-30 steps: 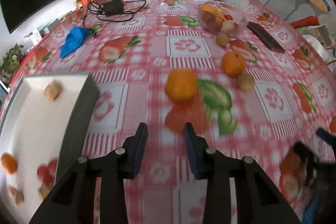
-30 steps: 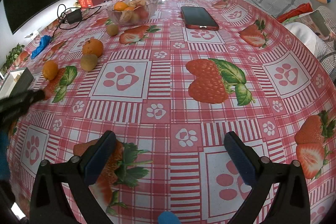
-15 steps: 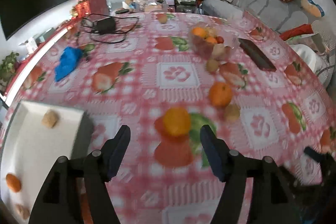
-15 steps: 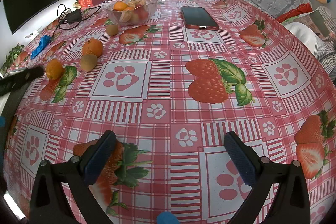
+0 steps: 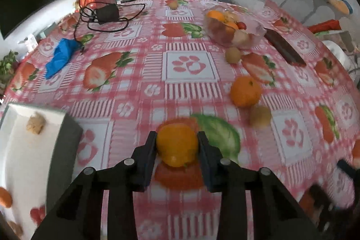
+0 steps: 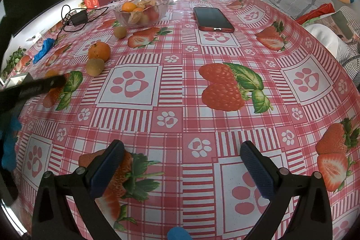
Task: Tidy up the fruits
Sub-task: 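Move the left tool to another orange and grasp it, then grasp a brown kiwi with the right tool while the left tool holds the orange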
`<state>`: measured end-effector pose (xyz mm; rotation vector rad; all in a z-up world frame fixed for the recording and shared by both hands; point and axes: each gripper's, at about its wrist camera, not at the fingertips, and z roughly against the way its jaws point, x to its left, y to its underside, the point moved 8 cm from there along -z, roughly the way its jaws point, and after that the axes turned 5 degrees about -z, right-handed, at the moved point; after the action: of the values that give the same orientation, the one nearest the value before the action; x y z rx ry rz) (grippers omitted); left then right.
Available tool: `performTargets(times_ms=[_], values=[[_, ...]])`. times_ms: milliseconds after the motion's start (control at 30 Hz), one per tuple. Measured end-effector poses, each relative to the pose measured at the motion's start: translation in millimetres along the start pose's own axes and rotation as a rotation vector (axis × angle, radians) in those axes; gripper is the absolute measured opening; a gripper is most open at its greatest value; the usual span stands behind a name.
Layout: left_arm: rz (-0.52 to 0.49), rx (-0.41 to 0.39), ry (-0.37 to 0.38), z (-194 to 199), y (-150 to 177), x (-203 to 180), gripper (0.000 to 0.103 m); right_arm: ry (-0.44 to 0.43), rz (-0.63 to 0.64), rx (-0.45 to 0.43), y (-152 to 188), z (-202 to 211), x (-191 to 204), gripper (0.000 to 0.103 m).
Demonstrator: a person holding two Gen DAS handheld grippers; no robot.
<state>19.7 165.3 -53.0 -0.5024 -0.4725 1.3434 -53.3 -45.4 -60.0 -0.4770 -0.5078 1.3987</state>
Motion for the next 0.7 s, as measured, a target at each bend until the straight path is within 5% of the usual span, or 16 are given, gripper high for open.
performTargets(times_ms=[333,433,700], values=[[0.018,-0.018,-0.033,37.6,52.3,10.8,0.038,0.006,0.005,0.011,-1.5,-1.5,-0.6,0.103],[0.019,-0.016,-0.030,38.4,53.4,11.5,0.038,0.010,0.001,0.104,-5.3,-5.6,2.2,0.103],[0.024,-0.022,-0.025,39.1,54.4,12.5,0.039,-0.149,-0.027,0.178,-41.5,-29.2,66.1,0.103]])
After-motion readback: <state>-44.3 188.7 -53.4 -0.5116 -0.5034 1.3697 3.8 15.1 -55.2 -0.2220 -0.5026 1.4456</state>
